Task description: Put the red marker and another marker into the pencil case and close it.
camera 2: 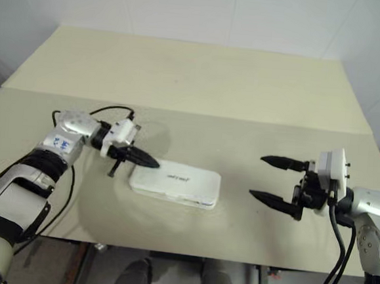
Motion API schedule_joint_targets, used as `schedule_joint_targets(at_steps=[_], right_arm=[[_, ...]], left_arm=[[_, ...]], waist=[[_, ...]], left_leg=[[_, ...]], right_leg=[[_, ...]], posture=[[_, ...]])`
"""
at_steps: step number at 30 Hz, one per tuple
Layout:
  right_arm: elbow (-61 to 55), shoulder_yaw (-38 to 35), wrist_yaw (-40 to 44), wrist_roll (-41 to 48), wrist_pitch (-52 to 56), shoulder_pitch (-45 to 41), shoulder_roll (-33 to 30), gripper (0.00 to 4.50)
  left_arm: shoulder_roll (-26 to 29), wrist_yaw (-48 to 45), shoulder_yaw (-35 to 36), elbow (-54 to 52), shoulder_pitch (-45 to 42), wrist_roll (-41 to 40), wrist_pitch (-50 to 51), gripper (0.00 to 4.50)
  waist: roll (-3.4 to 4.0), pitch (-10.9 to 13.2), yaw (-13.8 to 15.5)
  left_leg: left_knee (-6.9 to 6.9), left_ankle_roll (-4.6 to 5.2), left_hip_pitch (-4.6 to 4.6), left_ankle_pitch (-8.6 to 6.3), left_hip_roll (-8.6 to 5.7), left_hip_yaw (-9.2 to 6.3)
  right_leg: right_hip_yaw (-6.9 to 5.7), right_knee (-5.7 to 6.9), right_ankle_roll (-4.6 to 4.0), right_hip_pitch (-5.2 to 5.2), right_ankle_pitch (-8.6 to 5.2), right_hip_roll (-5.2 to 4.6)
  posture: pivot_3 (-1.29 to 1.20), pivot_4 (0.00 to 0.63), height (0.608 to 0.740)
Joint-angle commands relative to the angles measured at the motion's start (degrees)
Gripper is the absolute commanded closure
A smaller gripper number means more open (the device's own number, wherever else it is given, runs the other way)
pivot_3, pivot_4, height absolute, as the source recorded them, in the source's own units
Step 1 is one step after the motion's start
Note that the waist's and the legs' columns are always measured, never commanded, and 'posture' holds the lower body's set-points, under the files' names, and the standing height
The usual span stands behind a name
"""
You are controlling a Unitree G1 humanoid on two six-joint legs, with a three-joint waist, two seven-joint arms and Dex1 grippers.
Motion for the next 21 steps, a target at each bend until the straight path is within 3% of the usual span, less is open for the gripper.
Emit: schedule_joint_targets(at_steps=[1,11,17,21], right_arm=[[-2.0,-1.5,-0.1,1.0,-0.6,0.7,-0.2,0.00],[-1.3,-1.1,0.4,0.7,-0.9,0.6,-0.4,0.00],[-0.7,-0.6,0.6,0.3,-1.1,-0.3,-0.4,0.00],[-0.1,-0.7,1.1,0.0,-1.2,-0.5,-0.6,0.00]], left_arm=[[0.5,-6.4,-3.6,-0.7,-1.4,-0.2,-5.1,4.48],[-1.8,-6.4,-9.1,8.3,-4.0,9.0,-25.3,4.48],[-3.4,-6.4,-6.3,7.9,-3.2,3.3,-25.0,4.48],[-4.7,-6.4,-0.1,7.1,-1.8,-1.1,-20.3,4.48]], waist=[[0.00,0.0,0.0],[0.01,0.0,0.0],[0.00,0.0,-0.1],[0.00,0.0,-0.1]], left_leg=[[0.00,0.00,0.01,0.00,0.00,0.00],[0.24,0.01,0.05,-0.01,0.00,0.01],[0.53,0.02,0.05,0.00,-0.01,0.08],[0.48,0.04,0.02,0.01,-0.01,0.08]], right_leg=[[0.00,0.00,-0.05,0.00,-0.03,0.00],[0.02,-0.01,-0.45,0.12,-0.24,0.00],[0.12,-0.15,-0.68,0.29,-0.29,0.00],[0.14,-0.14,-0.66,0.25,-0.27,0.00]], posture=[[0.00,0.150,0.740],[0.00,0.150,0.740],[0.00,0.150,0.740],[0.00,0.150,0.740]])
